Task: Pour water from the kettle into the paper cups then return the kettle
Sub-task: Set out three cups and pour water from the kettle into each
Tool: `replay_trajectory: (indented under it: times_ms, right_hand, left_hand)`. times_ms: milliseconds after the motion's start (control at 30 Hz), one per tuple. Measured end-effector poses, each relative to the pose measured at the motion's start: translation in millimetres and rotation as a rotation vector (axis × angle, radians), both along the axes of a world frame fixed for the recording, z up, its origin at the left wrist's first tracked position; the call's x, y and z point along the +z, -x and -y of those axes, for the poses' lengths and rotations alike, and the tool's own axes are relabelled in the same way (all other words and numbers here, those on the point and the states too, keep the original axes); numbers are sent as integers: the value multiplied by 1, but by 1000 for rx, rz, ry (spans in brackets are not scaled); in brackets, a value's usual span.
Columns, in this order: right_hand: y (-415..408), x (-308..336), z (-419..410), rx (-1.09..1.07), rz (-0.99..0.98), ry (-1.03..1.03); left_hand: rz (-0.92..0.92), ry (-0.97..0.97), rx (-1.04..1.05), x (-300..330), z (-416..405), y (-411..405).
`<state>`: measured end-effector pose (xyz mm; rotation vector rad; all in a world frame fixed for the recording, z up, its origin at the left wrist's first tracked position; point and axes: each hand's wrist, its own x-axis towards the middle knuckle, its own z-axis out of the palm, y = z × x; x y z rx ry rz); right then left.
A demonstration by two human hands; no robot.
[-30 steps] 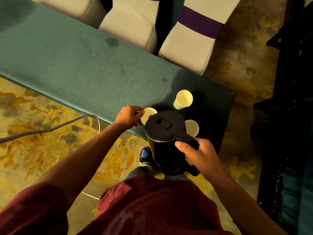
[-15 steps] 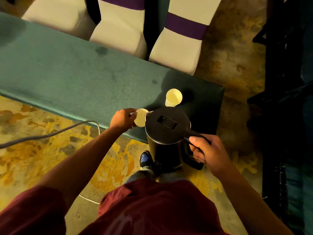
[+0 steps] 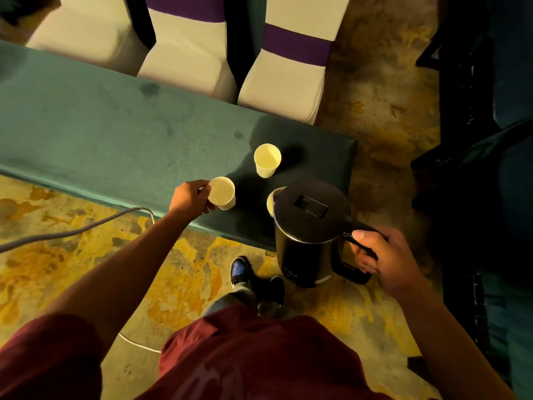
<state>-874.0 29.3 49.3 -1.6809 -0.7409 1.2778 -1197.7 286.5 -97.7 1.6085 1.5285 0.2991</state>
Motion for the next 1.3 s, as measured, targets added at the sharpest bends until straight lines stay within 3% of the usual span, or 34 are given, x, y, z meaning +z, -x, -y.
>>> replay_trajectory:
  times_ms: [333, 900, 1300]
  right_hand:
    - [-41, -11, 1, -229, 116, -56]
    - [-46, -42, -102, -420, 30, -168]
    - [-37, -66, -118, -637, -99, -136]
  left_hand:
    - [-30, 5, 52, 1, 11, -26]
    - [-69, 10, 71, 4, 11, -22]
    - [-43, 16, 59, 6, 11, -28]
